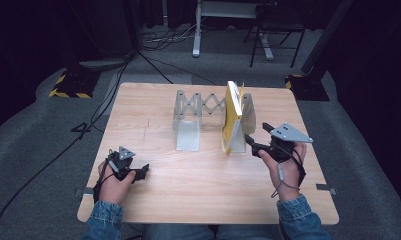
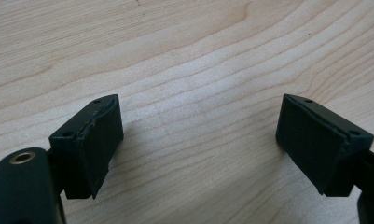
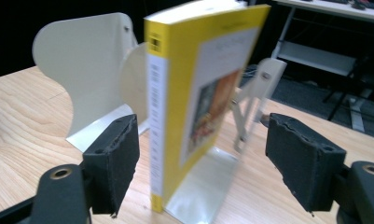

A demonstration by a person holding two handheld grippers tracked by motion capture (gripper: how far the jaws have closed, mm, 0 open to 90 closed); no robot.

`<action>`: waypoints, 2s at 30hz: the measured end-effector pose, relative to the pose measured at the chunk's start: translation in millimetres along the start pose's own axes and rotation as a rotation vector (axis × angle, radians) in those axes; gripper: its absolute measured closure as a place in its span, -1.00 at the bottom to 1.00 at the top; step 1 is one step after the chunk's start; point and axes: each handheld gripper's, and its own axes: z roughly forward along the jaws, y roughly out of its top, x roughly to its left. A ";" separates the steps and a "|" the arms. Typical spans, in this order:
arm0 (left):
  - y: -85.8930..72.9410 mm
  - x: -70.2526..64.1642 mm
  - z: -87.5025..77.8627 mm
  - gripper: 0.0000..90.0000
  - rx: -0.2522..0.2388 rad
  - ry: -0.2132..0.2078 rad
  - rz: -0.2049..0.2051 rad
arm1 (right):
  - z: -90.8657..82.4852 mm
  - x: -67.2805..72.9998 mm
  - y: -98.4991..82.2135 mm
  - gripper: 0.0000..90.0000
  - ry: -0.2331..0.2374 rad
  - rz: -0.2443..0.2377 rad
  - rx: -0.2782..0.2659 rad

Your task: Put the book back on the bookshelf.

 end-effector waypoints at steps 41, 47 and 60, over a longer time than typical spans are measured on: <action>1.7 -1.4 1.7 -0.66 -0.001 -0.006 0.008 | 5.0 -119.9 -132.0 -0.52 -0.007 0.133 0.383; 1.7 -1.4 1.7 -0.66 -0.001 -0.005 0.008 | 6.1 -114.7 -140.2 -0.52 0.006 0.114 0.394; 1.8 -1.5 1.8 -0.66 0.000 -0.006 0.008 | 9.3 -107.4 -149.7 -0.66 0.012 0.108 0.393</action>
